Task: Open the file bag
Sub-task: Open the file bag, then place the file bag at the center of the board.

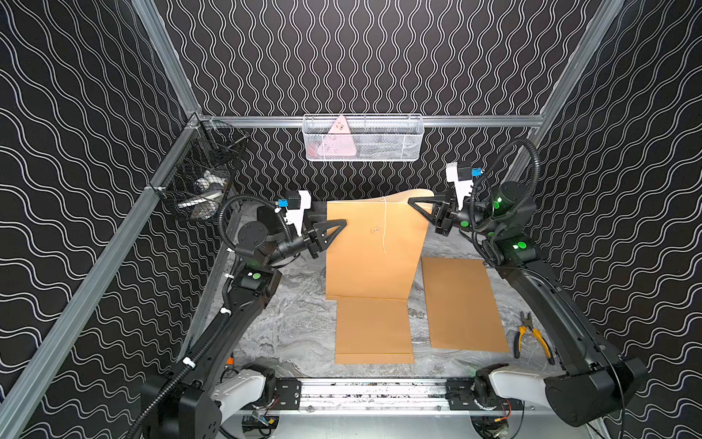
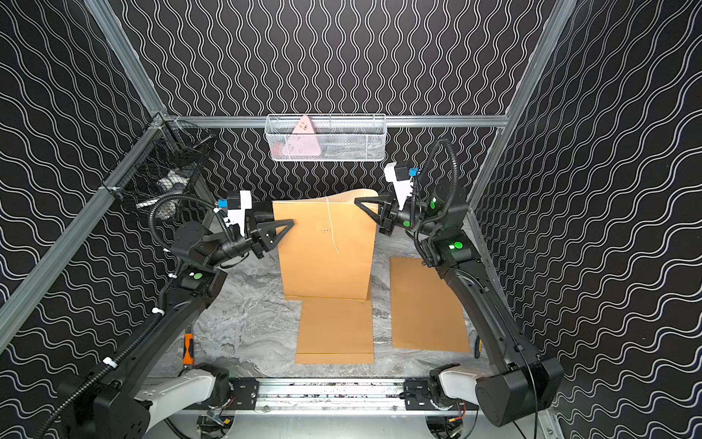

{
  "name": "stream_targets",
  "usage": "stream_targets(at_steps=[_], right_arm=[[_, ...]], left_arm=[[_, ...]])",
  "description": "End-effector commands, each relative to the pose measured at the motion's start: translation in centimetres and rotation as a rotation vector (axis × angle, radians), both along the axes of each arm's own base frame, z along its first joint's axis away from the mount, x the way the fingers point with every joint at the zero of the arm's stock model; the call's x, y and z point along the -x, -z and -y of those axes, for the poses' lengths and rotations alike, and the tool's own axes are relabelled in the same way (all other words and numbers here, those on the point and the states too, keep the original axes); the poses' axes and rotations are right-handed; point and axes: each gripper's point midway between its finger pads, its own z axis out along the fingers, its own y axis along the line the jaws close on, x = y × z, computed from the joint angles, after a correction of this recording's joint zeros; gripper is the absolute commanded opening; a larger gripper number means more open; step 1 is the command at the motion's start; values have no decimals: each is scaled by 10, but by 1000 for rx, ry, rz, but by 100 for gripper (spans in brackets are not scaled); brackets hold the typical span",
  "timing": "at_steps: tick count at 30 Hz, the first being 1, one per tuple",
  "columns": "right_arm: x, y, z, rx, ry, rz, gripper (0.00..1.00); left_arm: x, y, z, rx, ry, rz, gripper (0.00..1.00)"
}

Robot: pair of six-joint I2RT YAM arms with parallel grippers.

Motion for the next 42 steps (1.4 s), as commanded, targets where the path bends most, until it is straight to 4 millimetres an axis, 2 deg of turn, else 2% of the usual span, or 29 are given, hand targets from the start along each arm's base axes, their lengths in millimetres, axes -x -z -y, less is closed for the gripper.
stream_targets(at_steps=[1,6,11,13,18,19,27,29,32,35,38,42], right_arm=[[4,1,-1,10,-19,6,0],[5,1,-2,18,-26,0,0],[5,2,-2,22,-28,-6,0],[5,3,-2,23,-30,-8,0],[3,4,-3,22,-33,-11,0],[3,4,-3,22,-34,-11,0],[5,7,-3,21,-37,-21,0],[6,7,-2,16,-33,-21,9],[8,10,-1,15,-31,-22,29],[8,16,0,15,-23,-28,43],[6,22,1,12,-6,-29,50],[5,30,1,13,-1,-40,53]], left_arm=[[2,-24,1,40,23,56,36],[-4,-38,4,80,56,75,39],[-7,-41,5,117,85,76,39],[-8,-40,5,125,94,71,34],[-9,-39,5,133,96,68,2],[-9,-40,5,134,95,69,0],[-9,-43,1,171,78,61,0],[-7,-47,0,177,80,66,0],[-1,-56,1,178,92,80,0],[5,-66,-1,193,103,103,0],[8,-74,-1,203,117,120,0],[12,-83,-3,211,124,136,0]])
